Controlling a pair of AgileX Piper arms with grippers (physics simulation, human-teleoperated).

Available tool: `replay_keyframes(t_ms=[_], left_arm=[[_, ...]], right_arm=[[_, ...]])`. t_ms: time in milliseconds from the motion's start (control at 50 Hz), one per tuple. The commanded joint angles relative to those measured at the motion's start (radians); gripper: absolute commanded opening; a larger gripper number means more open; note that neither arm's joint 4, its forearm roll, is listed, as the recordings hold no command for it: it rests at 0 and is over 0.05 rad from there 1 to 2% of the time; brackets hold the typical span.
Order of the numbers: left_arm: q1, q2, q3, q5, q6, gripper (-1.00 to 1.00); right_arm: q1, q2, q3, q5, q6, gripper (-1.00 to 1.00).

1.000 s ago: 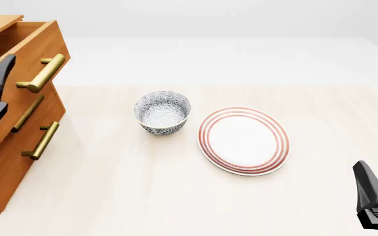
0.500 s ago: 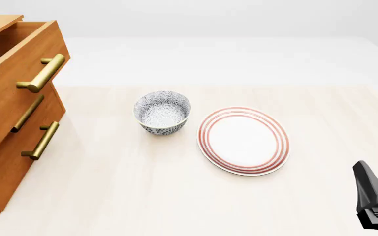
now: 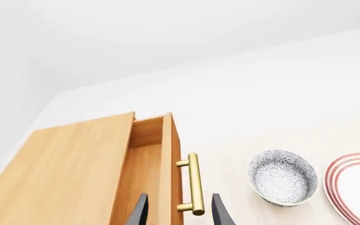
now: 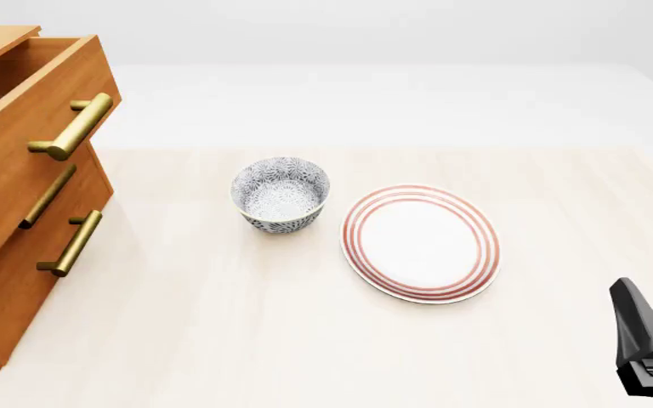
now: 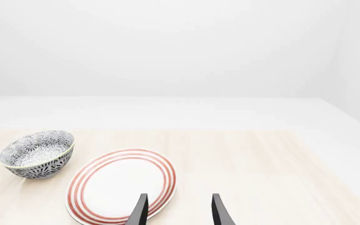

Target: Open the top drawer of the cabinet.

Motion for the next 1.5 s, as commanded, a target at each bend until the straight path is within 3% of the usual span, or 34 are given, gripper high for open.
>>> replay_keyframes(t_ms=[20,380,680,1500], left_arm=[[0.020,0.010,-0.022,0.068,-0.082,1.00],[0.010,0.075,-0.057,0.142,-0.170,1.00],[-0.002,0.147,-0.117,0.218,-0.199,1.00],[0.023,0.298,-0.323,0.456,-0.185,1.00]], right_arm=[[0.000,0.000,0.000,0.000,0.000,1.00],[0.000,0.000,0.000,0.000,0.000,1.00],[0.000,0.000,0.000,0.000,0.000,1.00],[0.000,0.000,0.000,0.000,0.000,1.00]])
